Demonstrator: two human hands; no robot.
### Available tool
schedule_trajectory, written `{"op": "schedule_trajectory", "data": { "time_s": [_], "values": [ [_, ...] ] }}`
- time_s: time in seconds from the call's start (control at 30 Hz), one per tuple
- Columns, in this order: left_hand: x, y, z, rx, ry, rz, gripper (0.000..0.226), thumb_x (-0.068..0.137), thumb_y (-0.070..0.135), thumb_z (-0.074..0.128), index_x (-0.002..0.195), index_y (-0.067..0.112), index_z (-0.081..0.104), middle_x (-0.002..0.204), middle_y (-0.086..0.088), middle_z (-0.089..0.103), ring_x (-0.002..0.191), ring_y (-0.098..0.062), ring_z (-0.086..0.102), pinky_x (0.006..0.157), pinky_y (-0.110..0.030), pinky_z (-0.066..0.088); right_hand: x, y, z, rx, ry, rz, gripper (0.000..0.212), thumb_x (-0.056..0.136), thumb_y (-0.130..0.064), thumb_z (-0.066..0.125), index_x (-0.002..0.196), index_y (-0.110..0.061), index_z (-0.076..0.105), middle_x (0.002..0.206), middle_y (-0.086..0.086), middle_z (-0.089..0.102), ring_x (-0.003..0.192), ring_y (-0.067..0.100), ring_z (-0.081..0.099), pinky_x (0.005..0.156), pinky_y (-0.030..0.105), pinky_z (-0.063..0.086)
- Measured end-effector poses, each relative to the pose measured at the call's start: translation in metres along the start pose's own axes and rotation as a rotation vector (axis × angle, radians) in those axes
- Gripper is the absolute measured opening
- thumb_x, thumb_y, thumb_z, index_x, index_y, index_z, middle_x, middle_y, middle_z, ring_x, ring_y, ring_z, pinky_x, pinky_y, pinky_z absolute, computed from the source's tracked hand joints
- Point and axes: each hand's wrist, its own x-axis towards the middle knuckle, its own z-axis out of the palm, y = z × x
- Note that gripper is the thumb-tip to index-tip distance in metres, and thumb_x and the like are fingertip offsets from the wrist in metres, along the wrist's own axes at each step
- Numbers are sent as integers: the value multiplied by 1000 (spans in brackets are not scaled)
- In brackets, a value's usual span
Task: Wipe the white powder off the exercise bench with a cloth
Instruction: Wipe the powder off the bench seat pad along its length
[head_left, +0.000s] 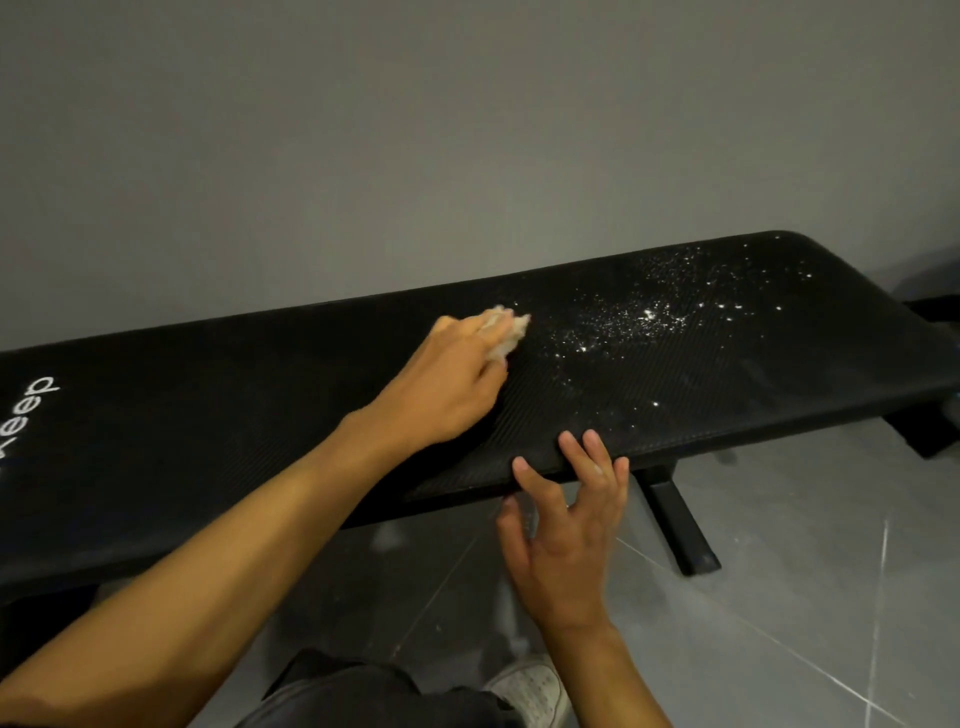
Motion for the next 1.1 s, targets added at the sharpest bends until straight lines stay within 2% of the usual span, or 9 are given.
{"op": "schedule_trajectory", "data": {
  "time_s": [0.1,0.2,0.37,0.47,0.6,0.8,0.93,1.0,1.1],
  "values": [
    [-22,-6,-19,-123,-92,-145,61,105,29,34,161,31,9,170,3,5,155,-16,7,125,-37,11,1,0,1,6,19,0,36,83,-24,64,118,-28,56,138,12,44,142,35,35,123,53,12],
    [-35,-14,-36,-223,-102,-93,70,102,23,41,156,53,8,169,12,-3,155,-13,3,123,-40,13,1,-1,1,8,19,0,36,83,-24,64,118,-28,56,138,11,44,142,35,35,123,53,12],
    [-17,-34,-30,-34,-205,211,52,99,28,55,144,51,43,161,17,27,154,-9,11,120,-42,26,0,0,2,13,15,5,36,83,-25,63,118,-28,56,139,11,43,143,34,34,123,54,12],
    [6,-36,-13,122,-17,151,46,98,52,51,143,44,50,137,7,50,130,-14,43,103,-40,41,0,1,2,10,13,5,36,83,-25,63,118,-28,56,139,12,43,143,35,33,122,54,12],
    [38,-25,0,228,145,-51,51,101,50,47,144,24,54,125,0,53,116,-19,48,95,-35,36,0,0,2,9,17,5,36,83,-24,64,118,-28,56,138,11,43,143,34,34,123,52,11],
    [12,-9,14,14,23,299,36,97,45,57,131,33,60,110,8,52,98,-8,55,83,-27,48,-1,0,2,-14,13,-4,37,83,-25,64,118,-28,55,139,12,43,143,34,33,123,53,11],
    [42,-19,8,2,120,0,36,100,41,58,130,23,65,113,12,45,110,-7,45,99,-36,46,-1,1,4,-9,26,-3,37,82,-25,65,118,-28,55,138,11,43,142,35,34,123,53,12],
    [46,-17,8,-1,121,88,33,100,37,60,127,21,68,110,12,51,105,-6,48,98,-38,48,-1,0,4,-10,30,-4,38,82,-24,65,118,-28,55,138,11,43,142,35,34,123,53,11],
    [23,0,6,-40,-18,356,27,97,34,64,122,25,72,108,10,62,99,-3,53,90,-26,48,-1,2,4,-10,33,-6,38,81,-25,64,118,-28,54,138,11,43,141,35,35,123,53,12]
  ]
}}
